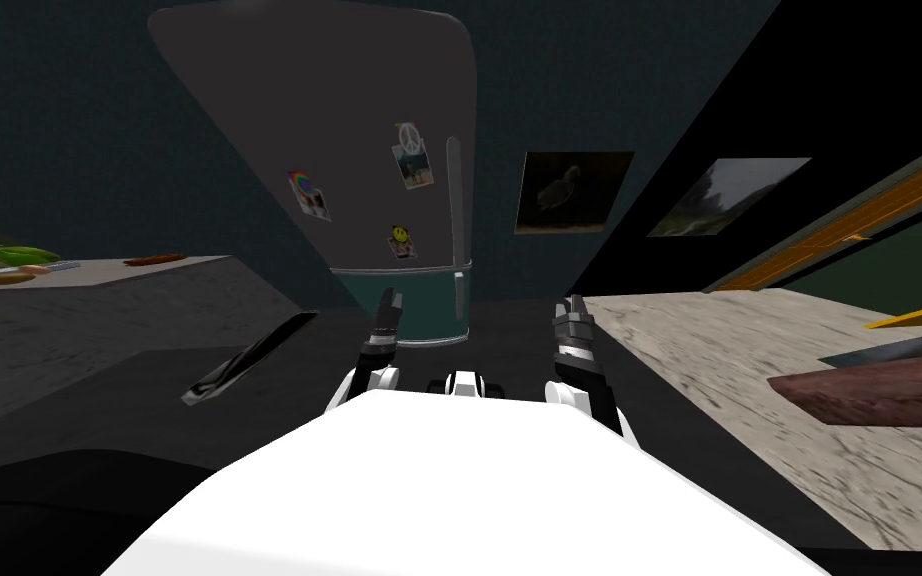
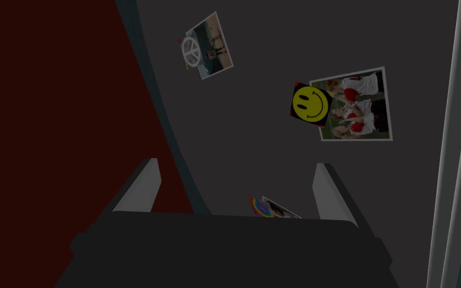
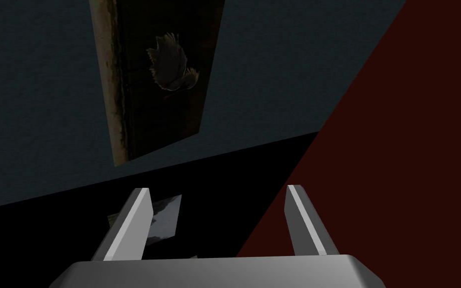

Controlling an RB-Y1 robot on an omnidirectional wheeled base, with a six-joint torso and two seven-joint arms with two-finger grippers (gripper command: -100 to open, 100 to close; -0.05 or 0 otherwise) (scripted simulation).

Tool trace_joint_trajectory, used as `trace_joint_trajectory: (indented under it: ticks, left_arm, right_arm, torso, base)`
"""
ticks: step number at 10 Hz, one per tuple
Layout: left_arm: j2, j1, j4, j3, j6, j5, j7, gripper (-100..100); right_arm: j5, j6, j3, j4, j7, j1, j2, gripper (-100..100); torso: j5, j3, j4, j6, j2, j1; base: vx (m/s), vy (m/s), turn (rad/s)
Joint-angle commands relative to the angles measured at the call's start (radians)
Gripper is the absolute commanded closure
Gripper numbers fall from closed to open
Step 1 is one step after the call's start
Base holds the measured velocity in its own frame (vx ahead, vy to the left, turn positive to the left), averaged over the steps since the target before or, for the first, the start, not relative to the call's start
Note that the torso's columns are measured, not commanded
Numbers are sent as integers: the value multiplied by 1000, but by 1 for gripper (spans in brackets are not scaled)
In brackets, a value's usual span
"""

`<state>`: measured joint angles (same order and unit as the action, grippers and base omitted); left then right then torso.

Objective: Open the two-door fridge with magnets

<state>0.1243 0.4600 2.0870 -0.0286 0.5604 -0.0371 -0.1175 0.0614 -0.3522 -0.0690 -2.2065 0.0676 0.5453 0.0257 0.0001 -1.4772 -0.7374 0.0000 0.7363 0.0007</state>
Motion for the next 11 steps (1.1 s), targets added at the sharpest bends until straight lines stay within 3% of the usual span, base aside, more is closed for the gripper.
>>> trace_joint_trajectory:
  ticks: [1,4,11]
  left_arm:
    - [-12,-17,-61,14,38,7,-6,-100]
    - [-12,-34,-121,27,75,13,-12,-100]
    - [-9,-76,-263,58,160,28,-27,-100]
  right_arm:
    - [0,0,0,0,0,0,0,0]
    - [0,0,0,0,0,0,0,0]
    - [0,0,0,0,0,0,0,0]
  torso:
    - [0,0,0,0,0,0]
    - [-1,1,0,0,1,-5]
    - [0,1,0,0,1,1]
  base:
    - [217,-146,41]
    - [224,-190,33]
    - [153,-132,28]
